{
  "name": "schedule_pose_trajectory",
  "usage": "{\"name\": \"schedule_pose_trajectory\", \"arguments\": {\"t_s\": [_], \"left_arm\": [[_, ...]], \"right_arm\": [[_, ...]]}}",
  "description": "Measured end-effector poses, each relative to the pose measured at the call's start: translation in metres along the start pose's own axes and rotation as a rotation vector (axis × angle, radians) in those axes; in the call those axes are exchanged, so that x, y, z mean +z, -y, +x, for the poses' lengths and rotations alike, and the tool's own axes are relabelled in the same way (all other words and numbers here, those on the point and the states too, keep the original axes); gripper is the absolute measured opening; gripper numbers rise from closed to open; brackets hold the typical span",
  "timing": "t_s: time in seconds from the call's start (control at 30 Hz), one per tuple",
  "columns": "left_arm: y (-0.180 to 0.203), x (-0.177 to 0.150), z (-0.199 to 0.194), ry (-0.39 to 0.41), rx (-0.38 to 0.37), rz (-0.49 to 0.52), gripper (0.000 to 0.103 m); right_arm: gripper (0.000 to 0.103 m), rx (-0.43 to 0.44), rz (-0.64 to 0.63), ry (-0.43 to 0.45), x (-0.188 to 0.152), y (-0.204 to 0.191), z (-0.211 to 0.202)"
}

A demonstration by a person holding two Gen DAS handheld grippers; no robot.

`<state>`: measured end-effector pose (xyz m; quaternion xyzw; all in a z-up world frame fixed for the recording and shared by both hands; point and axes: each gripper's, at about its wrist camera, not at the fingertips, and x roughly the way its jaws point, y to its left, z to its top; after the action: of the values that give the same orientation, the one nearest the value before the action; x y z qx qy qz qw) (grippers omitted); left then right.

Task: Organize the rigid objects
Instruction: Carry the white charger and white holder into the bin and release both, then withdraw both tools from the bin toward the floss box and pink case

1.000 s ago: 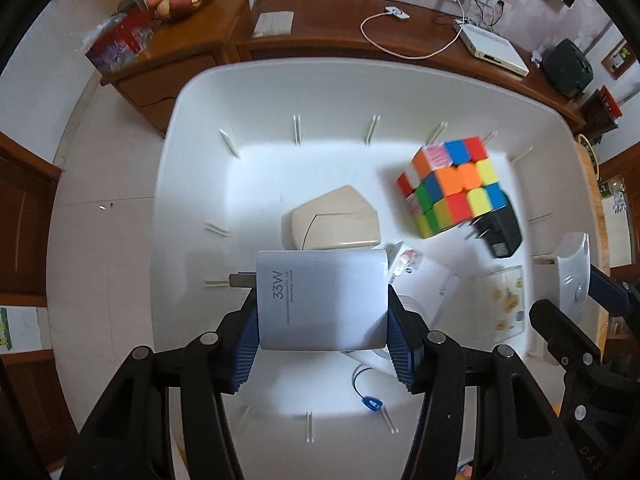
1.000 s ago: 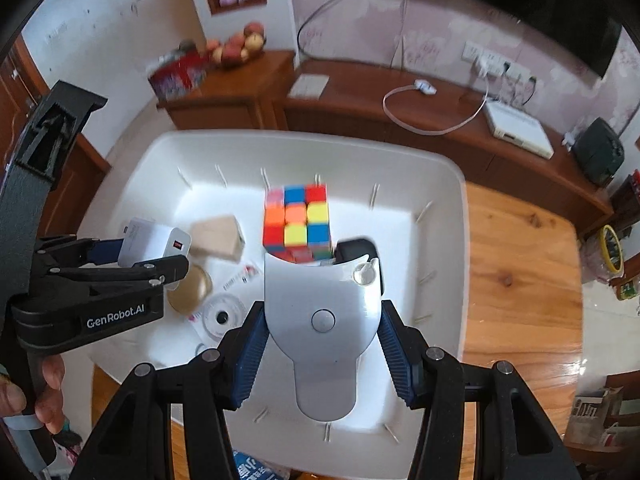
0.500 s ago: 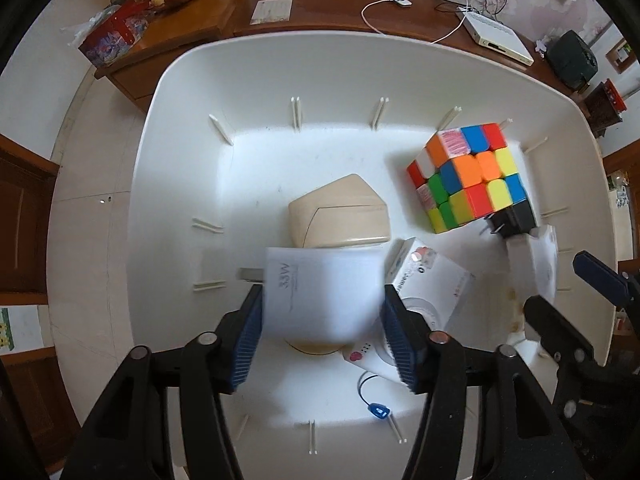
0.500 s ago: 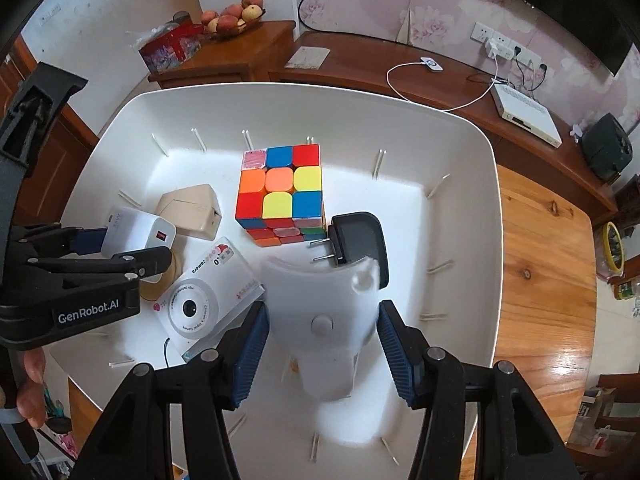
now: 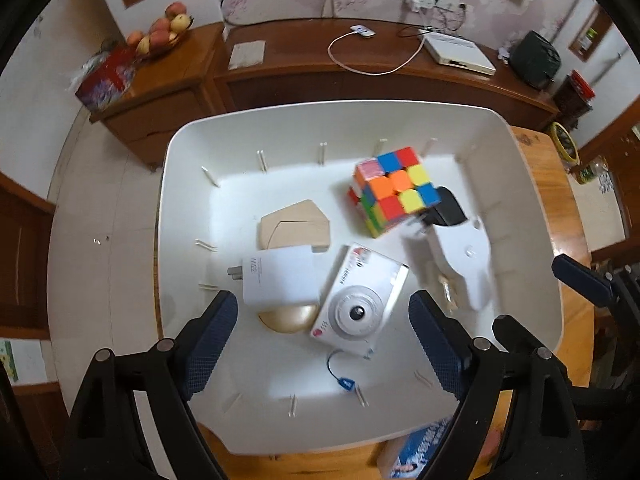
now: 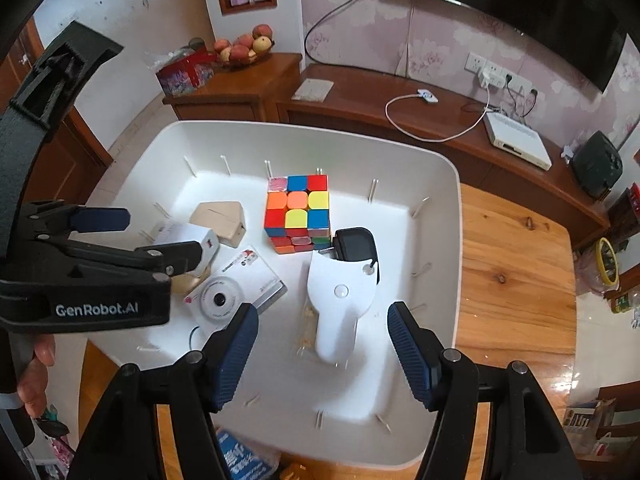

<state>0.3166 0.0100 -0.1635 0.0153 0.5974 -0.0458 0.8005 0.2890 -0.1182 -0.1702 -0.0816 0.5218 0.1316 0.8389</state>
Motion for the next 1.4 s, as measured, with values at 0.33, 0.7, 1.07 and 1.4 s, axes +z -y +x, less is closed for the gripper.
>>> {"name": "schedule_pose_trajectory", "arguments": {"t_s": [0.33,0.7,1.07,1.4], "left_arm": [[0.013,-0.019,-0.048,0.068,-0.036,0.030,0.089],[0.025,-0.044,-0.095,0.121,-0.116,0.056,0.089],[0.038,-0.074,-0.109,0.131,-0.171,0.089,0.089],[0.059,-0.123,-0.062,0.026,-0.156,0.158,0.089]], "right_arm": [[0.068,-0.025,0.023,0.076,-0.019,-0.002,-0.053],[0.068,-0.048,0.075,0.161,-0.053,0.001,-0.116],[0.068,-0.086,0.153,0.172,-0.096,0.014,-0.140],[0.068,-0.125,0.199,0.075,-0.157,0.018,-0.112]]}}
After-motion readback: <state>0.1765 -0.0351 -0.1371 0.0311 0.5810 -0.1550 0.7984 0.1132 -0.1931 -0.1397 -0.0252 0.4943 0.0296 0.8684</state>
